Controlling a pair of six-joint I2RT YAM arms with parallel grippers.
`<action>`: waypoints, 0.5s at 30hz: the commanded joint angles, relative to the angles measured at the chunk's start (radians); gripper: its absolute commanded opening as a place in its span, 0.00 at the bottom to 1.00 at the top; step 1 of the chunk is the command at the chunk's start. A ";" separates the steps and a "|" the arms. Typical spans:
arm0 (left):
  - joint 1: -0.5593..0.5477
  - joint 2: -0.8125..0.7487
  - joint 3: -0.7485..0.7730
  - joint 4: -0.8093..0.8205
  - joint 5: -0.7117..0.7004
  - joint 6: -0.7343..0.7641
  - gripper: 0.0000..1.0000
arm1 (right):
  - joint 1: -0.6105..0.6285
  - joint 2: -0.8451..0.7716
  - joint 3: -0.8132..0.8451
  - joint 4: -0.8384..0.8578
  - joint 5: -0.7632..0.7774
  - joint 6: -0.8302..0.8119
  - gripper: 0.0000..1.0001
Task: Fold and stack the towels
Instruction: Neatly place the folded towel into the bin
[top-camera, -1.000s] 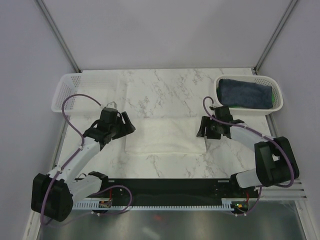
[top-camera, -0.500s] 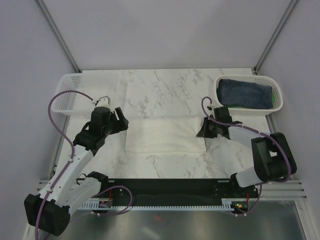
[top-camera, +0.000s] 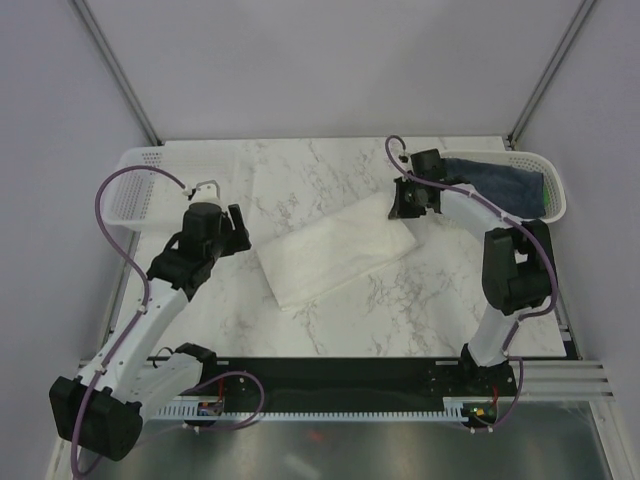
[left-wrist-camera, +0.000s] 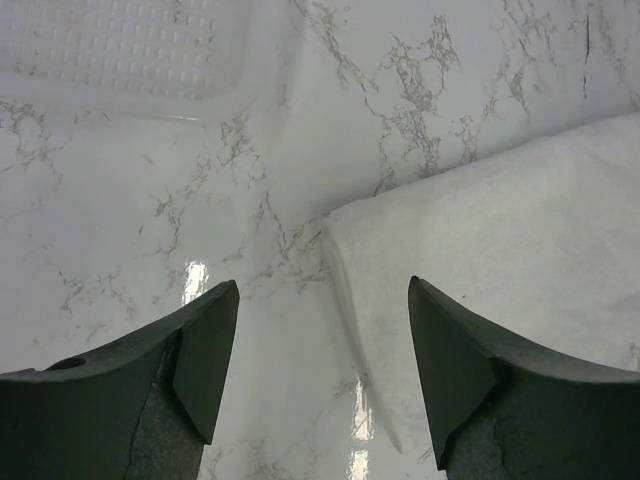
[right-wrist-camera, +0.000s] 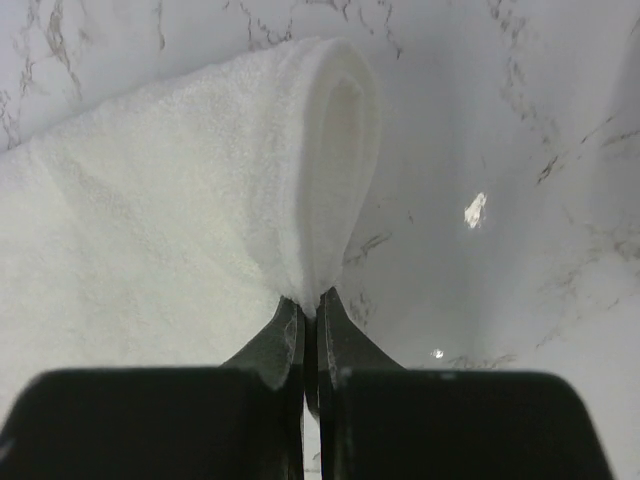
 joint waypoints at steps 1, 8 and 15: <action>0.002 0.011 0.033 0.018 -0.040 0.049 0.76 | 0.001 0.078 0.137 -0.076 0.089 -0.064 0.00; 0.000 0.013 0.008 0.019 0.023 0.052 0.75 | -0.007 0.236 0.492 -0.212 0.242 -0.082 0.00; 0.002 0.021 0.013 0.018 0.050 0.064 0.76 | -0.062 0.300 0.760 -0.424 0.278 -0.050 0.00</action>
